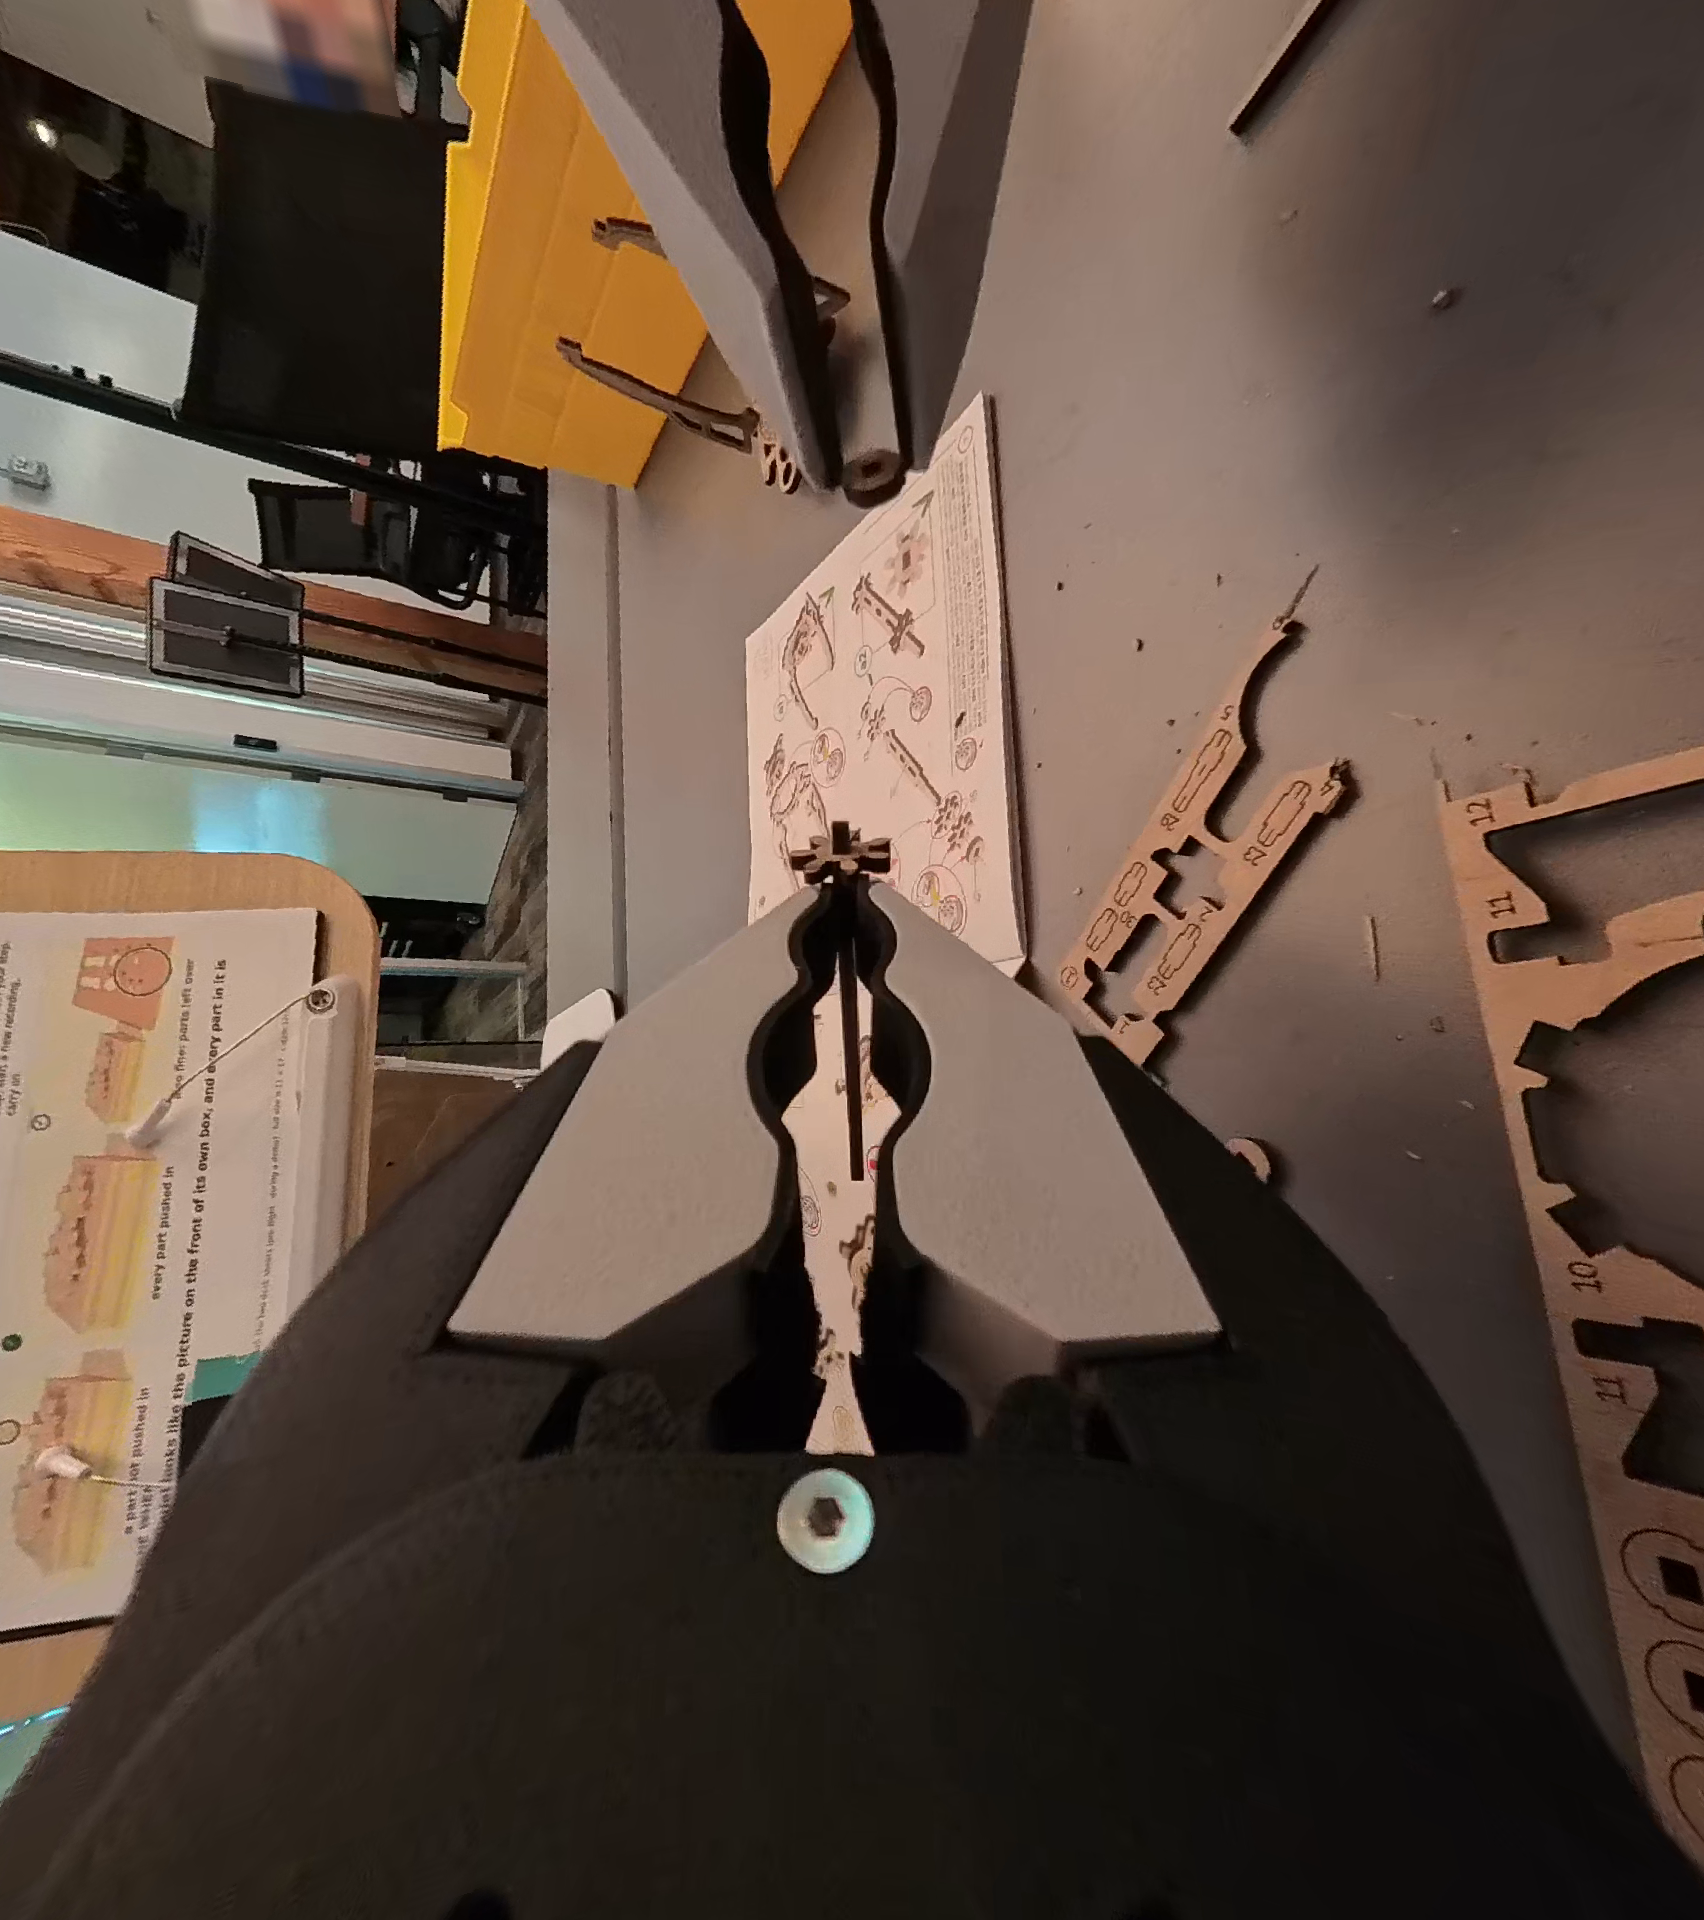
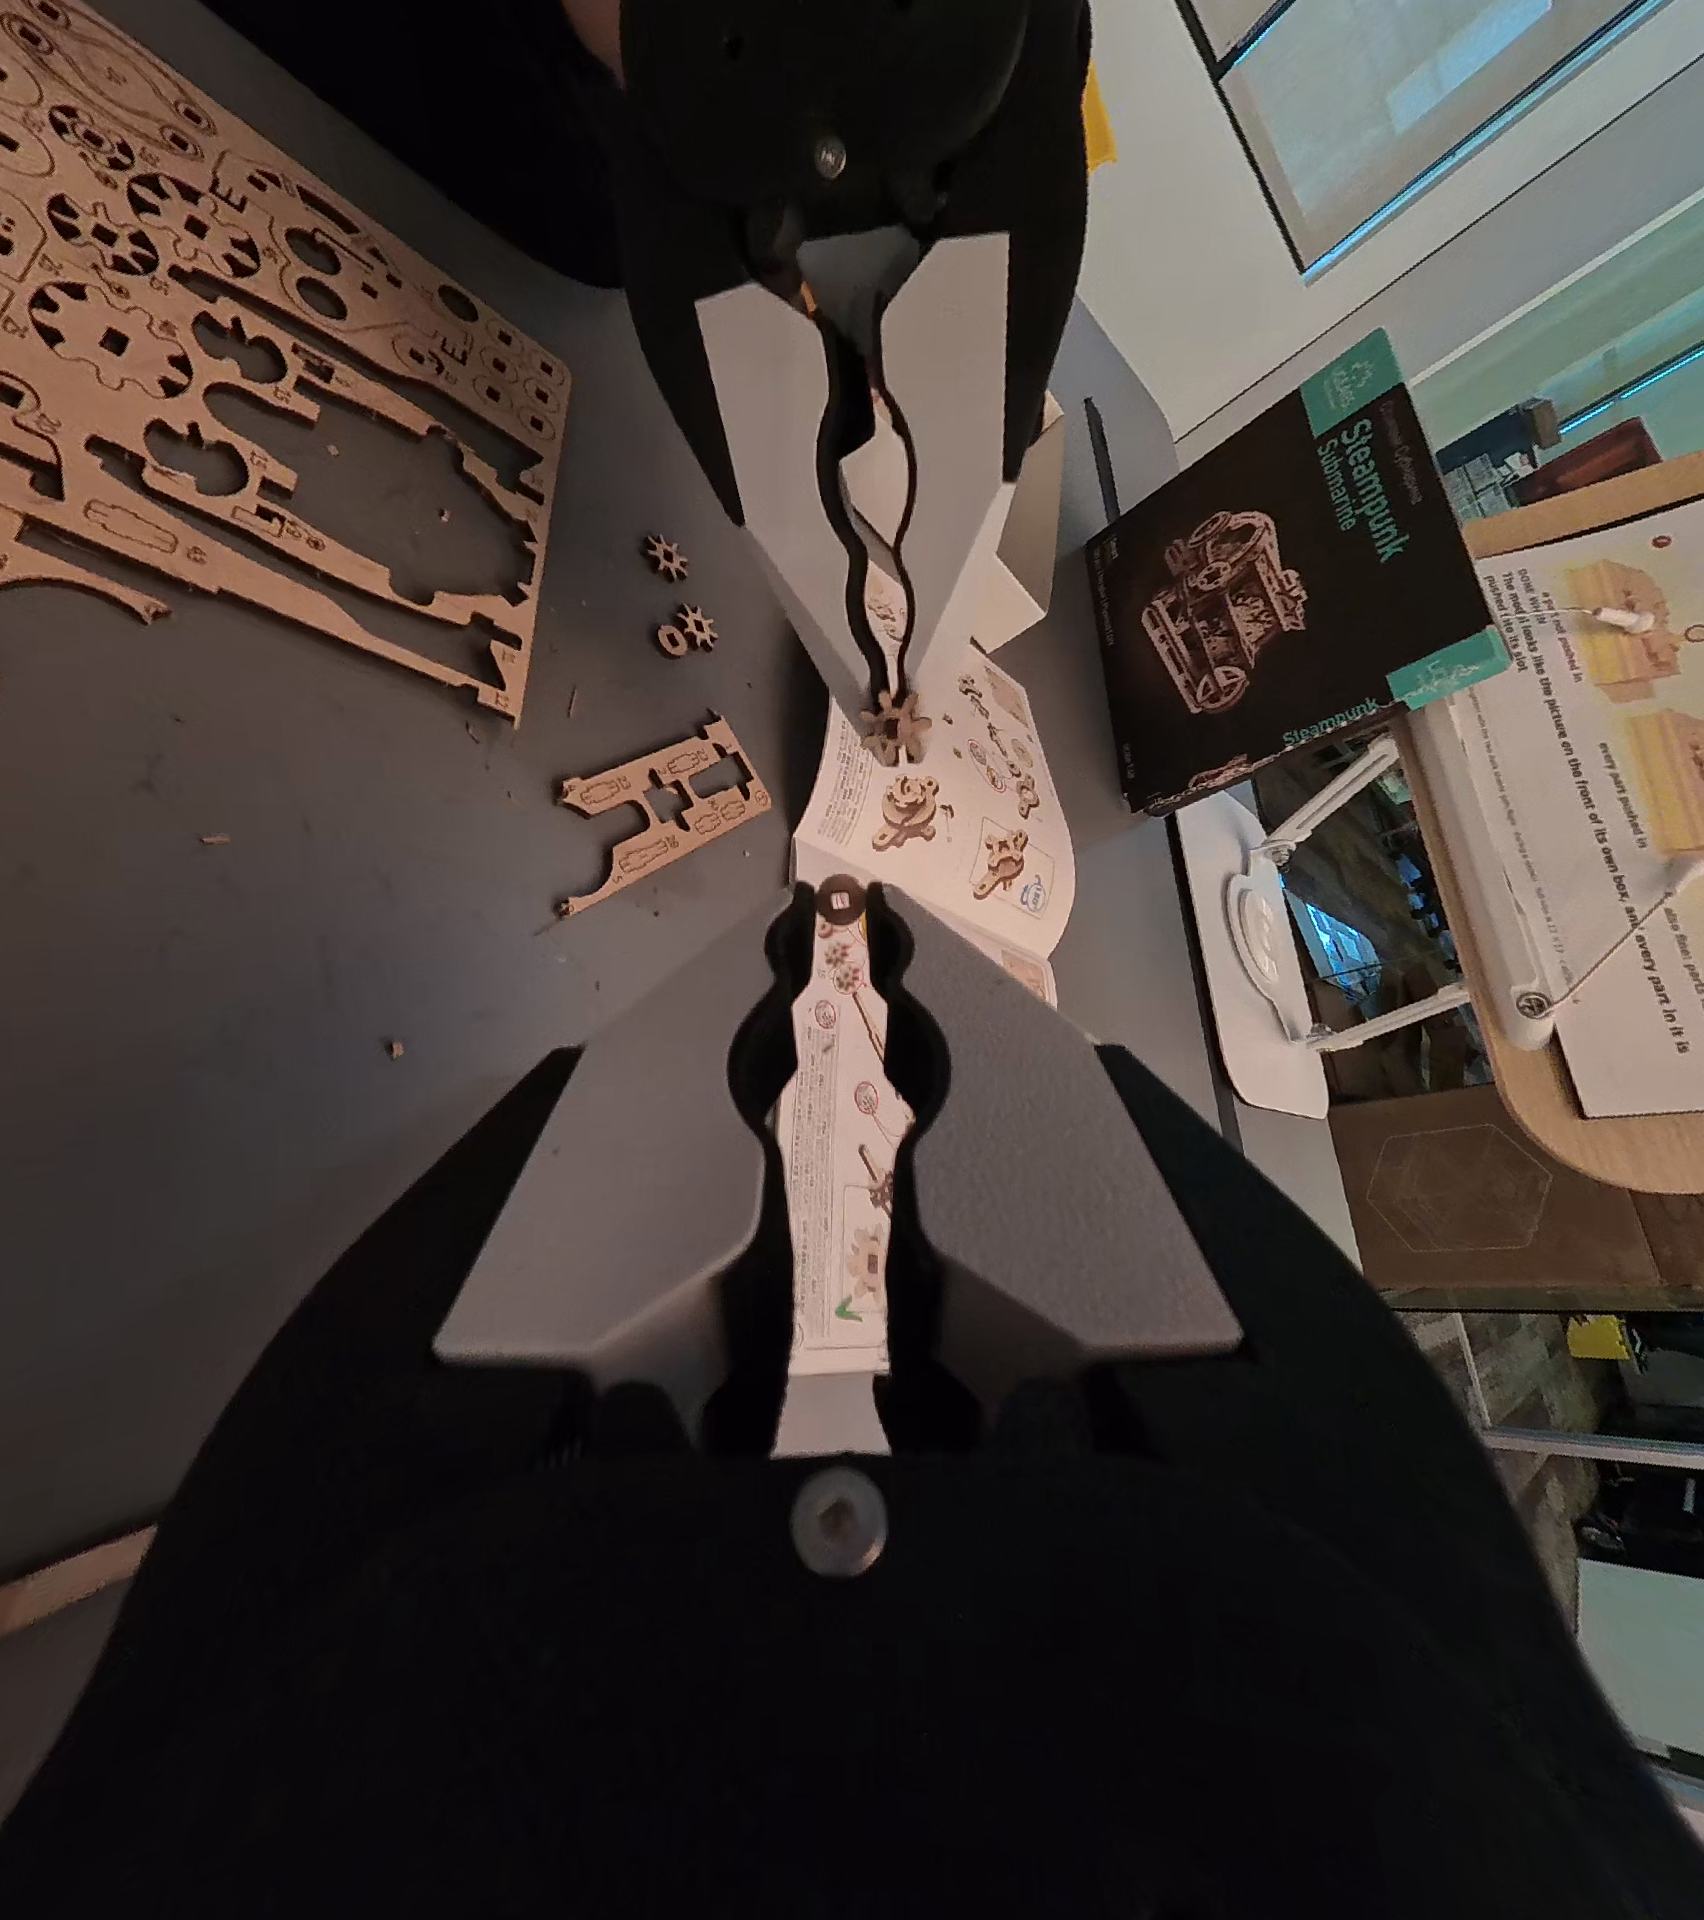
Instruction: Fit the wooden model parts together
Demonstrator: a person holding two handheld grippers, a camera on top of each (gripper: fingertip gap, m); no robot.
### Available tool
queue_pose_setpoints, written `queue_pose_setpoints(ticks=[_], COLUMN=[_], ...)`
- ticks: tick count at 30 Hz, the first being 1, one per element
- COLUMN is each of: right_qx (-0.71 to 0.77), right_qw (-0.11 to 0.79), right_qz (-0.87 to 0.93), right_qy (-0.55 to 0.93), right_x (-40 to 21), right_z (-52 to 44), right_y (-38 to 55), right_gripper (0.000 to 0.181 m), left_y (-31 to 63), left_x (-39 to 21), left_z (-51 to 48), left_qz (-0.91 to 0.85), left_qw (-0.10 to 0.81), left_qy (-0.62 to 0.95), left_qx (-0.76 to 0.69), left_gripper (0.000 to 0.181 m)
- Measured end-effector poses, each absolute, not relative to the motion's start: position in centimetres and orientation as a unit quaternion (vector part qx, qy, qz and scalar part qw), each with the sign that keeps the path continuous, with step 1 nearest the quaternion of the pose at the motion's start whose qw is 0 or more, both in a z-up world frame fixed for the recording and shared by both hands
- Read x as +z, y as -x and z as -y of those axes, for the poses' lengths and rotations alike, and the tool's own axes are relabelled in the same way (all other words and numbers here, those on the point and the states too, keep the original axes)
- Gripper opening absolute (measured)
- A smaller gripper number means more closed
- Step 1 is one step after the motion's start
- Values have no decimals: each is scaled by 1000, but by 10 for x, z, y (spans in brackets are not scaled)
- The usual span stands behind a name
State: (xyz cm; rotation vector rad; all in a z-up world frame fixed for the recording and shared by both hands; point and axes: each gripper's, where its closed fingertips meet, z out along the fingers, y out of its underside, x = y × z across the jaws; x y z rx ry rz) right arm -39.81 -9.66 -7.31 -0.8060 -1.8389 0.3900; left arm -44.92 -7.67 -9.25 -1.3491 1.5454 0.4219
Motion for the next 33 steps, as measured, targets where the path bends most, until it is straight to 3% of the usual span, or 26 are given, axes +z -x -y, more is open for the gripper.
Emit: queue_pose_setpoints(ticks=[7, 19, 33], right_qx=[163, 215, 193], right_qw=[535, 439, 435], right_qz=[770, 844, 847], right_qy=[308, 221, 235], right_x=[-53, -14, -28], right_z=[104, 120, 101], right_y=[411, 450, 456], right_gripper=[8, 8, 8], left_y=[446, 448, 446], left_x=[-88, -55, -54], left_z=[81, 87, 84], left_qz=[-641, -595, -580], left_qw=[494, 541, 552], left_qy=[567, 592, 599], left_qx=[155, 51, 25], left_gripper=[0, 0, 0])
